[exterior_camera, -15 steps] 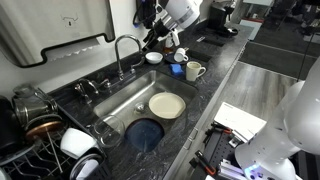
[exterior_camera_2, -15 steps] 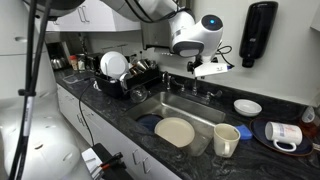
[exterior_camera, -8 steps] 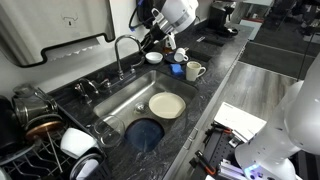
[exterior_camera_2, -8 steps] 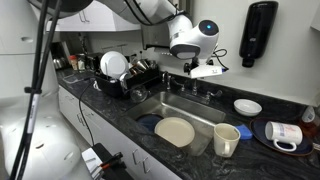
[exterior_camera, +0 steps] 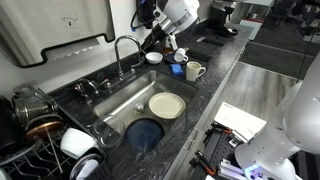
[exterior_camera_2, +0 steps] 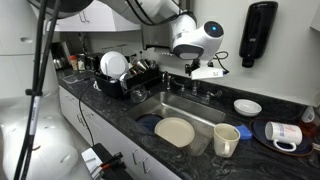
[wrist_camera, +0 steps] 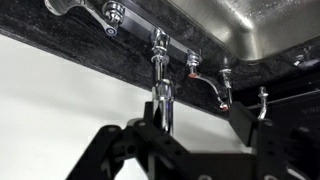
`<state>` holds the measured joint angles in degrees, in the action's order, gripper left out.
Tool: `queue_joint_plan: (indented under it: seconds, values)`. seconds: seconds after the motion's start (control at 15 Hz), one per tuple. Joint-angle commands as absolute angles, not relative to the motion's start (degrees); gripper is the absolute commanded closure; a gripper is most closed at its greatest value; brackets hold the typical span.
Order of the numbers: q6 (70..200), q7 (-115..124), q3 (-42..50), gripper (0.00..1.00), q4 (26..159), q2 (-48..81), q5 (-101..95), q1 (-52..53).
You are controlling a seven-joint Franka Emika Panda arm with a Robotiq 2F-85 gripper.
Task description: Move the faucet head to the left
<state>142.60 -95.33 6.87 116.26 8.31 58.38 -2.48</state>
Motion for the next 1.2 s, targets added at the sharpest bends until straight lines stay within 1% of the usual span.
queue_joint_plan:
  seconds: [0.0, 0.4, 0.47, 0.6, 1.13]
  values:
    - [139.4, -95.5, 5.0, 0.54, 116.7, 7.9, 57.9, -4.2]
    - [138.9, -94.7, 4.6, 0.96, 117.3, 7.4, 57.8, -4.0]
    - [139.1, -94.3, 4.6, 0.98, 117.6, 7.1, 57.8, -3.9]
    - [139.8, -93.6, 4.4, 0.95, 119.1, 5.3, 58.3, -3.7]
    - [147.0, -92.8, 0.8, 0.95, 127.9, -2.9, 60.3, -1.4]
